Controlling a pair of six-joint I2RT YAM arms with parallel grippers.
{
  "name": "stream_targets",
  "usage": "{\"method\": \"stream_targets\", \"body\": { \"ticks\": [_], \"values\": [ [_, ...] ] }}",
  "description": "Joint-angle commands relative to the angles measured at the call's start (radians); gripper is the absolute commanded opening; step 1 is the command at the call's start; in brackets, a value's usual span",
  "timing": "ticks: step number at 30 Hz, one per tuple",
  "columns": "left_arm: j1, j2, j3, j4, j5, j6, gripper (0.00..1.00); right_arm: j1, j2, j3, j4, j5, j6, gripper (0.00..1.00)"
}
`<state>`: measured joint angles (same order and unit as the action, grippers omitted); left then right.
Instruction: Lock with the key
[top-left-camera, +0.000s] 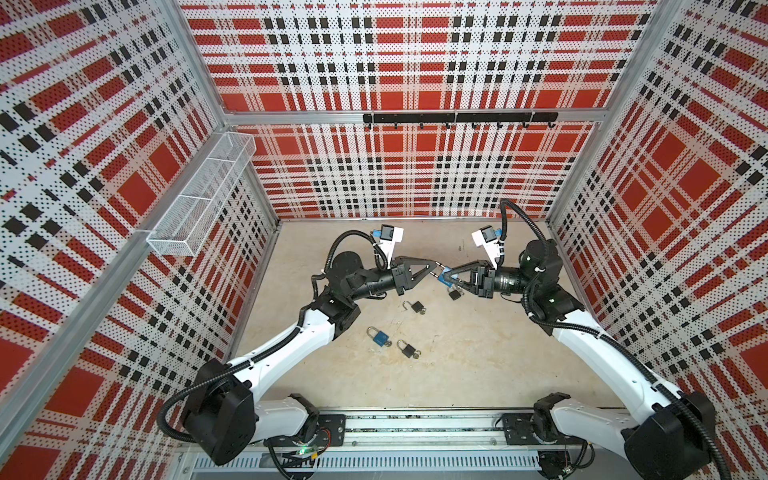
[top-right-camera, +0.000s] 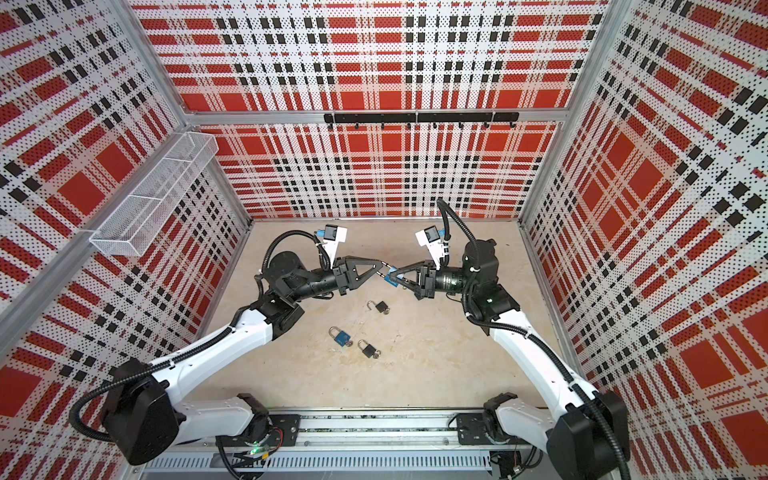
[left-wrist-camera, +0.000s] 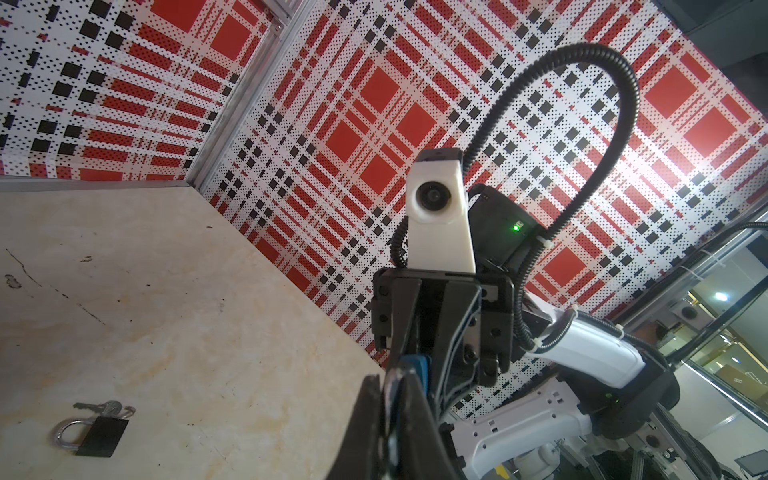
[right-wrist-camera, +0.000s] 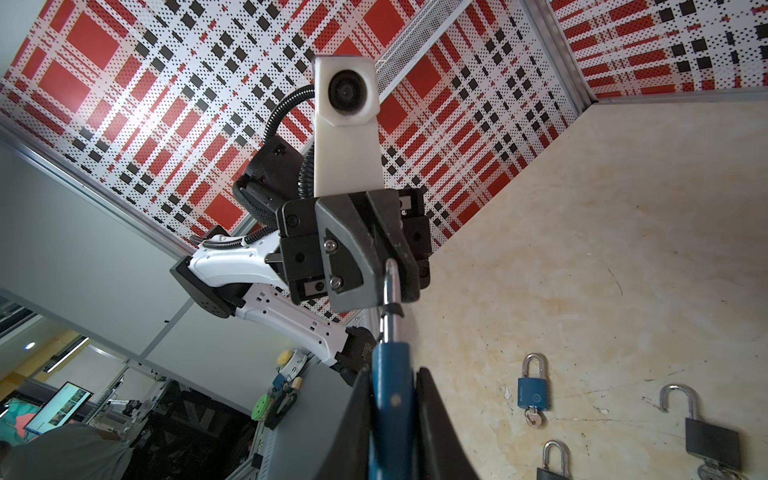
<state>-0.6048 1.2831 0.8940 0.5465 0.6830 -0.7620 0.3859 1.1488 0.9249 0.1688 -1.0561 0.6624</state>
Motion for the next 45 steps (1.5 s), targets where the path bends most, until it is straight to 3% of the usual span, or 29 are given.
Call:
{"method": "stream_targets", "body": {
  "ticks": [1, 11, 21, 45],
  "values": [
    [-0.011, 0.035, -0.029, -0.006, -0.064, 0.009, 0.00, 0.027, -0.040, 0.001, 0.152, -0.101, 0.046, 0.00],
    [-0.039, 0.046, -0.053, 0.023, -0.074, -0.009, 0.00, 0.028, -0.046, -0.015, 0.196, -0.075, 0.076, 0.00],
    [-0.076, 0.024, -0.085, 0.034, -0.096, -0.026, 0.00, 0.030, -0.045, -0.003, 0.153, -0.028, 0.031, 0.00],
    [-0.199, -0.002, -0.172, 0.040, -0.154, -0.050, 0.00, 0.031, 0.017, -0.004, 0.252, -0.039, 0.086, 0.00]
  ]
}}
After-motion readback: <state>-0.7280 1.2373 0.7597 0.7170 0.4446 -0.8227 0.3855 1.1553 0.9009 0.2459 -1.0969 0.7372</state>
